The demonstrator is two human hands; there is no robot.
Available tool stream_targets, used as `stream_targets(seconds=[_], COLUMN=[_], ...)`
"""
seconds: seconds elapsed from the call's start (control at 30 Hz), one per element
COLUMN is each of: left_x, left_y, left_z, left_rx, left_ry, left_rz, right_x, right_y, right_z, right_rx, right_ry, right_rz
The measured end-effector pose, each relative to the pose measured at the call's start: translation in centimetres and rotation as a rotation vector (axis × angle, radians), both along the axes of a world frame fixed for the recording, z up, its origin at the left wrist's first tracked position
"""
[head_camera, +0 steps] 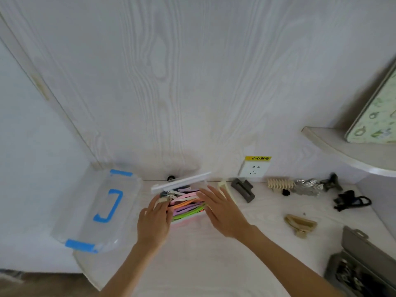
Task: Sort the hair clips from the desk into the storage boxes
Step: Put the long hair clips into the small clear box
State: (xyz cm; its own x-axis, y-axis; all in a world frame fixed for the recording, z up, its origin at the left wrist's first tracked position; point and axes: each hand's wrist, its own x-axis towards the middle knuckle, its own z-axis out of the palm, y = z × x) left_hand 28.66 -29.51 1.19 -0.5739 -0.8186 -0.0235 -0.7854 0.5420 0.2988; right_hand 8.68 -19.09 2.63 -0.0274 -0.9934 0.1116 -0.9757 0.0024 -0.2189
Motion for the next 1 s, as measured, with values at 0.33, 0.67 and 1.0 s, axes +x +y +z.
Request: stream_targets(seconds=[0.33,0.67,1.0], left_x=[-3.2,-4.1,-0.4], left_y=[4.7,4.6,5.7], left_z=[1.9,0.4,-0.7], left_rx=[-0.175,-0.129,-0.099], left_ry=[0.297,0.049,-0.097], left_rz=[0.086,-0.028,0.203], right_x=[-3.2,-6.5,0.1], right_y=[1.8,-2.4,-3.5], right_z=[-1.0,-1.3,-1.0], right_rx=[-0.132,-0.05,-0.371], right_ry=[-0.25,-0.156,-0.07], right_rz=[-0.173,-0.317,0.106])
